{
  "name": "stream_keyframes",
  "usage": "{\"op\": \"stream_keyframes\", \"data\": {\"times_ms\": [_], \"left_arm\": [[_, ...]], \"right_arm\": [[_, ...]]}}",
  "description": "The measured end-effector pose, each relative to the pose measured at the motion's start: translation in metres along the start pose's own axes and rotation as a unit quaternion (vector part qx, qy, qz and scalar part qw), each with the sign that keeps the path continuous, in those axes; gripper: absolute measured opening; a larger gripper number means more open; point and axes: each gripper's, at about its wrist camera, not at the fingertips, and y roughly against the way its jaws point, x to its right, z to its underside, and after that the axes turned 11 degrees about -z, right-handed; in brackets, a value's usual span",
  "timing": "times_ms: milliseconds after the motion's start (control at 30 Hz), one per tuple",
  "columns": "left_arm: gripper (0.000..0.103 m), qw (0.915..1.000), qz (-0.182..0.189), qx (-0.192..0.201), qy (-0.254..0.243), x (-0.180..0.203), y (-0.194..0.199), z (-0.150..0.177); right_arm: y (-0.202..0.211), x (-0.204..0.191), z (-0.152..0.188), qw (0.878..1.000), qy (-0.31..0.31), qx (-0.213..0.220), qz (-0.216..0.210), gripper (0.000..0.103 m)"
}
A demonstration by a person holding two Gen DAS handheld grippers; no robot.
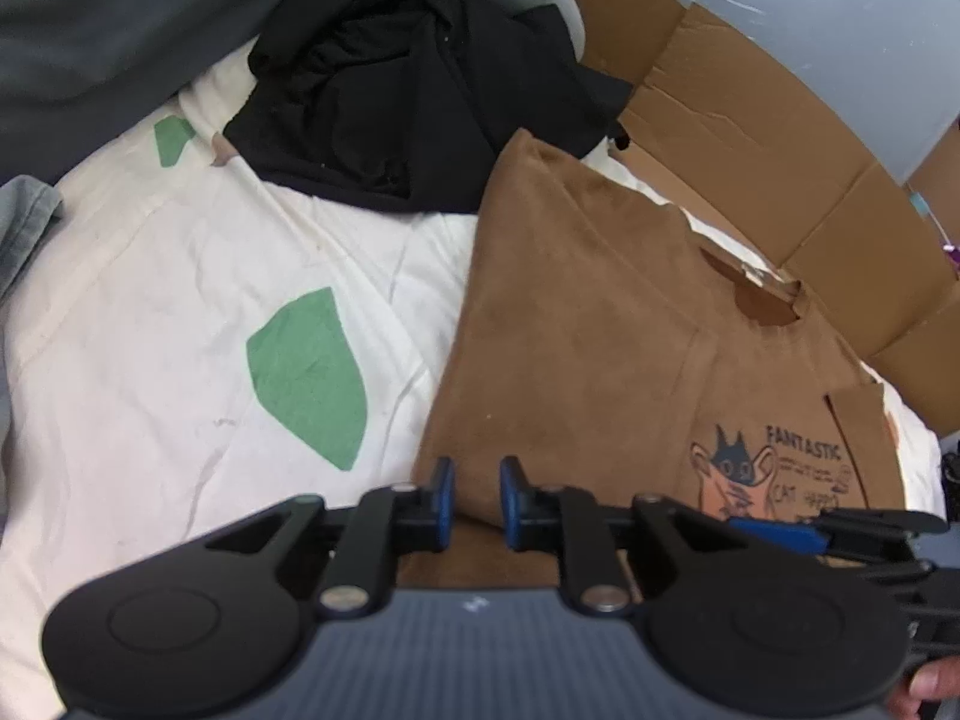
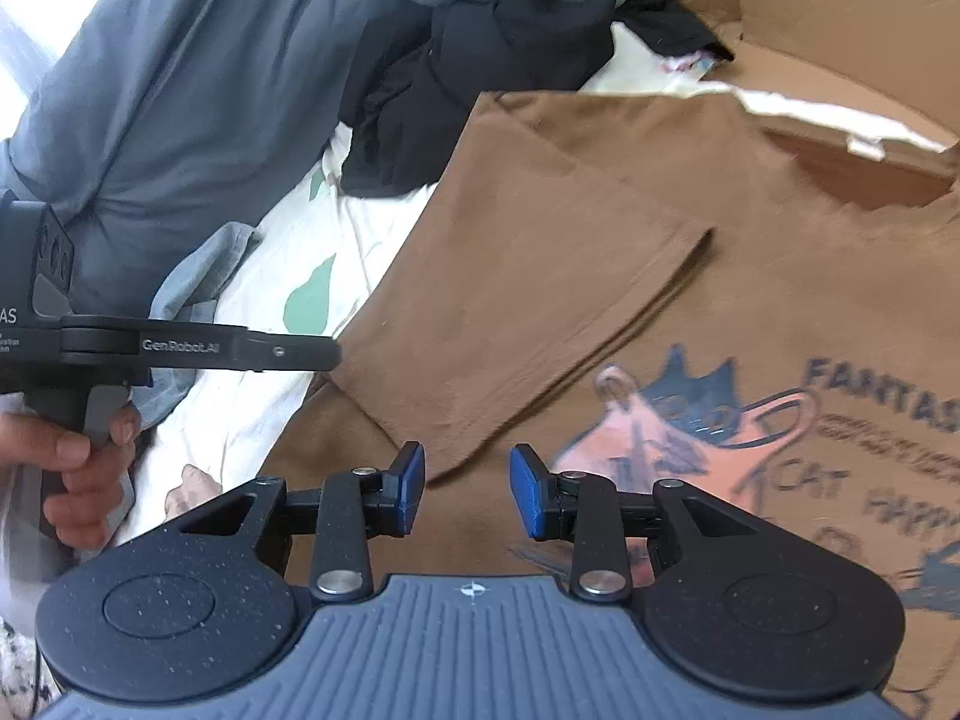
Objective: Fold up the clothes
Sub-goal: 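Press the folded sleeve flat with both grippers and open them, then lift both open grippers up and away from the brown T-shirt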
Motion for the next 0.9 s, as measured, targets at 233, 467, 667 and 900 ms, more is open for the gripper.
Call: {"op": "stream_keyframes", "data": {"times_ms": [233, 467, 667, 900], "left_arm": [[0.043, 1.0000, -0.007, 0.003, -0.003, 0.003, 0.036, -0.014], [0.056, 0.9997, -0.022, -0.014, -0.002, 0.005, 0.091, -0.025], [0.057, 0.9992, -0.038, -0.013, 0.010, 0.009, 0.144, -0.041], [0.060, 0.9992, -0.037, -0.008, 0.012, 0.019, 0.205, -0.059]], "right_arm": [[0.061, 0.004, -0.019, 1.000, 0.014, 0.016, 0.018, 0.038], [0.144, 0.011, -0.044, 0.999, 0.008, 0.031, 0.036, 0.038], [0.231, 0.026, -0.076, 0.995, -0.016, 0.067, 0.076, 0.038], [0.348, 0.025, -0.122, 0.987, -0.019, 0.121, 0.101, 0.038]]}}
